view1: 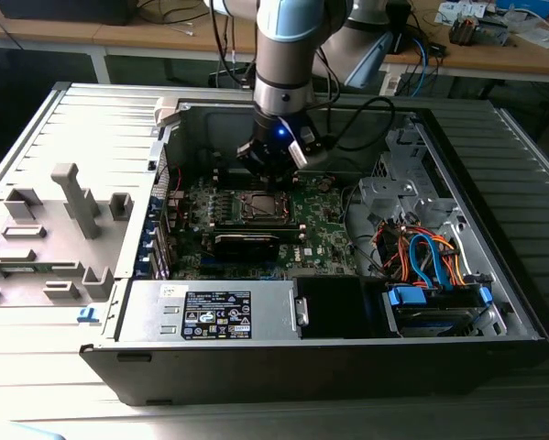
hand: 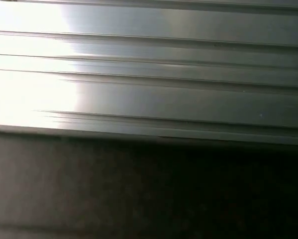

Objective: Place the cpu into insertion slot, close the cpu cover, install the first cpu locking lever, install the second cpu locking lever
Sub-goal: 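Install the first cpu locking lever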

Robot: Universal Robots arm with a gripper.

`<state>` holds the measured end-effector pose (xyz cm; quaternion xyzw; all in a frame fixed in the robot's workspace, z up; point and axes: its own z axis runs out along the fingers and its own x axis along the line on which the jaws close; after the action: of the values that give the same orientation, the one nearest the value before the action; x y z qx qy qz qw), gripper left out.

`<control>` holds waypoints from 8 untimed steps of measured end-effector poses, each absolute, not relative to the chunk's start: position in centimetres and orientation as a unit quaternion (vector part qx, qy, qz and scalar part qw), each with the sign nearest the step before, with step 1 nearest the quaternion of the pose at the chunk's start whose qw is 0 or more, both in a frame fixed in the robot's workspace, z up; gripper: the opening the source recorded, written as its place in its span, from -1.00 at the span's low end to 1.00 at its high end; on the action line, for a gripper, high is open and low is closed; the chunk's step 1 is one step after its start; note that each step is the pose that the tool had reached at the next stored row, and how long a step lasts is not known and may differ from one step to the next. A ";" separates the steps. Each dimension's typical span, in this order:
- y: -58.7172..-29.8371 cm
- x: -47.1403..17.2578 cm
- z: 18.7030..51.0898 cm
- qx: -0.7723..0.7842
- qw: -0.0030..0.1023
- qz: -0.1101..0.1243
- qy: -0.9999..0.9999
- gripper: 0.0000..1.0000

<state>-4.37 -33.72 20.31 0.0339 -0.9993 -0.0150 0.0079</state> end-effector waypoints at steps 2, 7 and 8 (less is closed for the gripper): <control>-33.7 -4.2 20.3 0.034 0.008 -0.015 -0.999 -0.79; -33.5 -4.1 20.3 0.034 0.008 -0.015 -0.999 -0.79; -33.4 -4.1 20.4 0.034 0.008 -0.015 -0.999 -0.79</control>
<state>-4.10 -33.43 20.37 0.0342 -0.9993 -0.0151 0.0077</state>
